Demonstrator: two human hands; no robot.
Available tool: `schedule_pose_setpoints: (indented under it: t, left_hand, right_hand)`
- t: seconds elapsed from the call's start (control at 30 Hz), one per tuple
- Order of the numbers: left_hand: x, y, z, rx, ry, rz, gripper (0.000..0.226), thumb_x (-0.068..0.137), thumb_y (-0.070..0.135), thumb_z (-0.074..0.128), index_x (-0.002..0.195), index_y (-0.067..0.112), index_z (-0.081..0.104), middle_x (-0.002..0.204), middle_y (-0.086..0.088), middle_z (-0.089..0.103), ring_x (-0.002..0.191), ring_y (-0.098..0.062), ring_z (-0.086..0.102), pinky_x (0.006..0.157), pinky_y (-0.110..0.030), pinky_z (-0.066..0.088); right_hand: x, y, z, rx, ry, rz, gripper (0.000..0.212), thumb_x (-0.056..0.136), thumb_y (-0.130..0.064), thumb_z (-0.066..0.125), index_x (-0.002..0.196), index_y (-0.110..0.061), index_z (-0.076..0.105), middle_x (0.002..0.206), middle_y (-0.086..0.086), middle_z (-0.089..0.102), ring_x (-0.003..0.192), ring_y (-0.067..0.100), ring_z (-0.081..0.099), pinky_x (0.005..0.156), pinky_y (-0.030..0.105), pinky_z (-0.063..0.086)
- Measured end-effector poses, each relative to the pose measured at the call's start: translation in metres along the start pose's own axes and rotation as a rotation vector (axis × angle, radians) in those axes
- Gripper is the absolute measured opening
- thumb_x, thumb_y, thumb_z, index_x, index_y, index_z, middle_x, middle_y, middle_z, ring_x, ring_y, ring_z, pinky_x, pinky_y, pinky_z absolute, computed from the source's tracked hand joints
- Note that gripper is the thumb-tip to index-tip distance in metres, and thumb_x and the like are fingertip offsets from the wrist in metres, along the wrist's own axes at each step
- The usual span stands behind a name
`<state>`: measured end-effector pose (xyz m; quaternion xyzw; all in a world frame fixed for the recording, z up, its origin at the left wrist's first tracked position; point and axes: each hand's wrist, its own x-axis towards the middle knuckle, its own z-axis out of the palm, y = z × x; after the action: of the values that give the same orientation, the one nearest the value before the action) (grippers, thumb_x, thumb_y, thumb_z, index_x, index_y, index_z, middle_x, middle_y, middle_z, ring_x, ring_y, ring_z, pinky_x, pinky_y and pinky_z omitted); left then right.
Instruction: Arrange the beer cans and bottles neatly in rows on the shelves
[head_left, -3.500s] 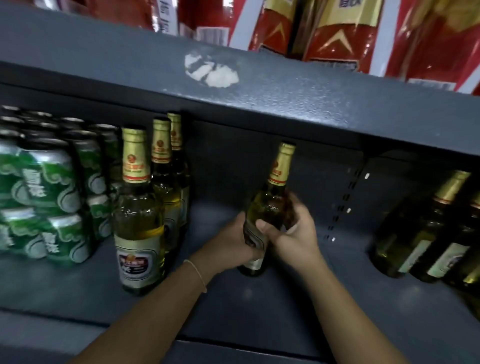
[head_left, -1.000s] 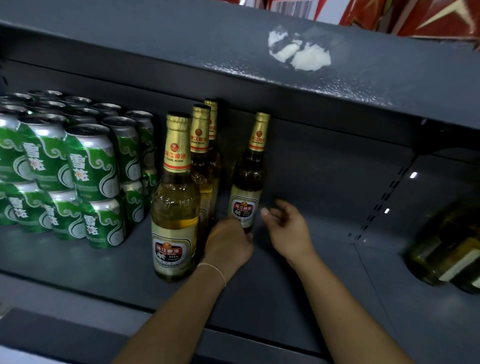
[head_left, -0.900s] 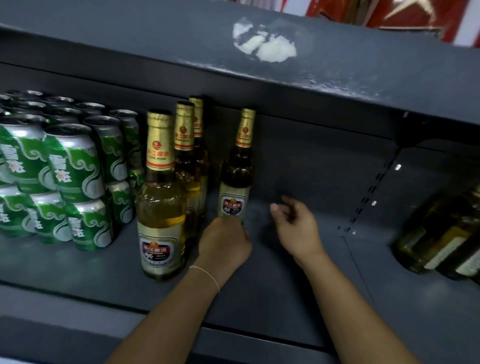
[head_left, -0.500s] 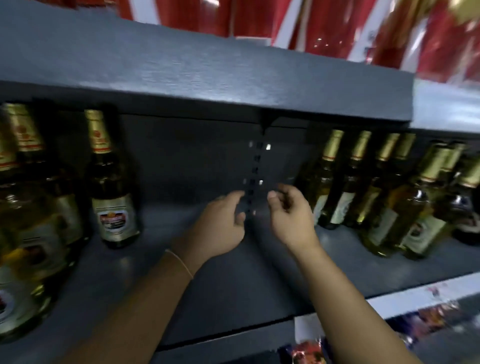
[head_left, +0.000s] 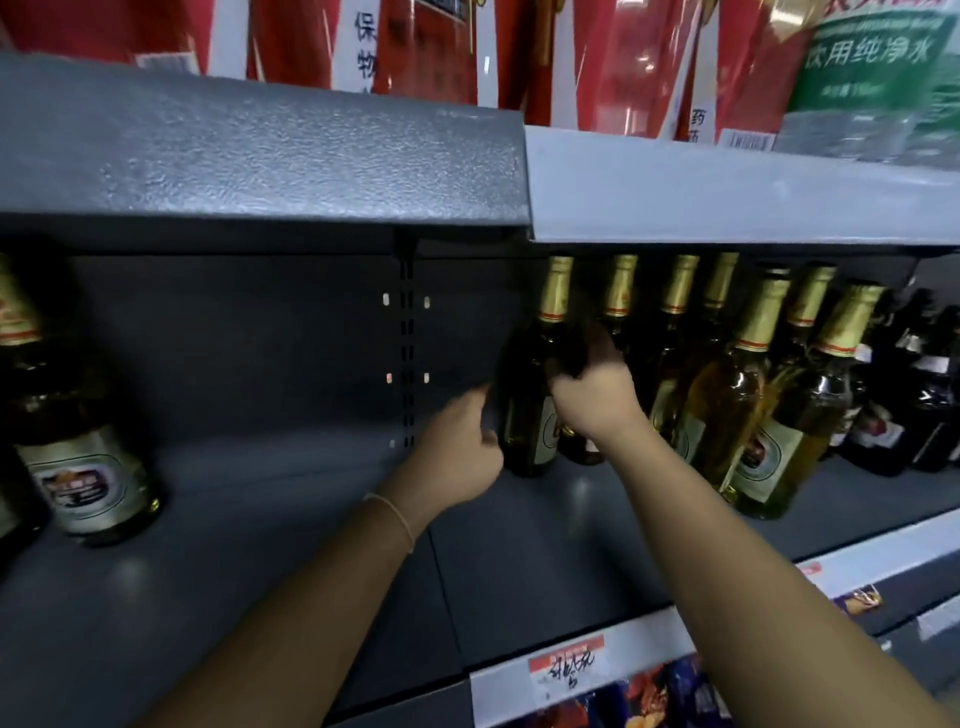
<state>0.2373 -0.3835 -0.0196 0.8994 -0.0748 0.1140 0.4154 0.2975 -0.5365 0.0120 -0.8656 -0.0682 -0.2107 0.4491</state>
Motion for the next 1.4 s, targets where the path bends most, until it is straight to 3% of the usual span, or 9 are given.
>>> schedule_pose_setpoints:
  t: [0.23, 0.4, 0.6, 0.7, 0.77, 0.87, 0.97, 1.1, 1.4]
  left_hand:
    - [-0.006, -0.021, 0.001, 0.044, -0.046, -0.112, 0.062, 0.094, 0.005, 0.044, 0.151, 0.014, 0.023, 0.152, -0.008, 0.035, 0.138, -0.021, 0.036, 0.115, -0.035, 0.031]
    - [-0.008, -0.030, -0.002, -0.046, -0.077, -0.185, 0.060, 0.094, 0.002, 0.042, 0.150, 0.015, 0.026, 0.151, -0.004, 0.038, 0.133, -0.018, 0.043, 0.112, -0.035, 0.036]
    - [-0.019, -0.029, -0.004, -0.147, -0.091, -0.176, 0.066, 0.094, 0.014, 0.058, 0.151, 0.016, 0.024, 0.152, -0.004, 0.037, 0.136, -0.017, 0.040, 0.112, -0.030, 0.036]
    - [-0.028, -0.032, -0.013, -0.146, -0.093, -0.152, 0.074, 0.091, 0.021, 0.065, 0.152, 0.016, 0.022, 0.152, -0.005, 0.036, 0.136, -0.018, 0.040, 0.111, -0.033, 0.037]
    - [-0.035, -0.036, -0.021, -0.168, -0.081, -0.149, 0.068, 0.088, 0.023, 0.069, 0.145, 0.020, 0.033, 0.144, -0.002, 0.045, 0.128, -0.015, 0.047, 0.108, -0.032, 0.041]
    - [-0.050, -0.047, -0.037, -0.237, -0.088, -0.136, 0.054, 0.070, 0.036, 0.080, 0.116, 0.034, 0.051, 0.124, 0.007, 0.061, 0.116, -0.010, 0.059, 0.100, -0.037, 0.049]
    - [-0.067, -0.061, -0.058, -0.294, -0.114, -0.128, 0.061, 0.065, 0.031, 0.087, 0.114, 0.034, 0.052, 0.116, 0.010, 0.066, 0.110, -0.005, 0.062, 0.097, -0.038, 0.052]
    - [-0.092, -0.077, -0.090, -0.355, -0.112, -0.114, 0.065, 0.066, 0.024, 0.088, 0.121, 0.030, 0.055, 0.115, 0.010, 0.069, 0.109, -0.006, 0.064, 0.097, -0.039, 0.052]
    - [-0.148, -0.133, -0.156, -0.302, 0.115, -0.266, 0.069, 0.048, 0.045, 0.091, 0.107, 0.028, 0.061, 0.102, 0.013, 0.072, 0.096, -0.004, 0.068, 0.089, -0.038, 0.056]
  right_hand:
    - [0.044, 0.007, 0.020, 0.033, -0.122, 0.034, 0.041, 0.082, -0.024, 0.067, 0.119, -0.018, 0.053, 0.111, 0.004, 0.065, 0.106, 0.025, 0.063, 0.098, 0.041, 0.050]
    - [0.045, 0.008, 0.028, 0.108, -0.049, 0.064, 0.049, 0.071, -0.053, 0.068, 0.110, -0.025, 0.063, 0.112, 0.003, 0.070, 0.107, 0.026, 0.065, 0.097, 0.045, 0.051]
    - [0.002, -0.011, 0.030, 0.155, 0.079, -0.161, 0.025, 0.079, -0.033, 0.079, 0.096, -0.016, 0.072, 0.078, -0.006, 0.068, 0.076, 0.013, 0.066, 0.070, 0.024, 0.049]
    - [-0.026, -0.029, 0.034, 0.242, 0.090, -0.246, 0.023, 0.076, -0.034, 0.080, 0.091, -0.017, 0.073, 0.053, -0.017, 0.056, 0.055, 0.000, 0.055, 0.061, 0.021, 0.044]
    - [-0.041, -0.043, 0.038, 0.301, 0.057, -0.224, 0.018, 0.077, -0.031, 0.082, 0.085, -0.019, 0.071, 0.047, -0.019, 0.056, 0.051, -0.002, 0.054, 0.058, 0.022, 0.046]
    - [-0.064, -0.067, 0.049, 0.397, -0.002, -0.217, 0.017, 0.075, -0.027, 0.083, 0.081, -0.015, 0.072, 0.060, -0.005, 0.069, 0.062, 0.014, 0.068, 0.064, 0.038, 0.058]
    - [-0.086, -0.089, 0.069, 0.442, -0.034, -0.242, 0.021, 0.075, -0.029, 0.083, 0.079, -0.012, 0.072, 0.067, 0.012, 0.070, 0.065, 0.029, 0.069, 0.063, 0.049, 0.057]
    - [-0.109, -0.117, 0.097, 0.497, -0.051, -0.227, 0.028, 0.071, -0.040, 0.081, 0.078, -0.015, 0.070, 0.068, 0.009, 0.070, 0.069, 0.030, 0.069, 0.064, 0.050, 0.057]
    - [-0.153, -0.178, 0.166, 0.580, -0.136, -0.189, 0.021, 0.070, -0.047, 0.081, 0.082, -0.033, 0.072, 0.080, -0.004, 0.074, 0.090, 0.025, 0.069, 0.079, 0.049, 0.058]
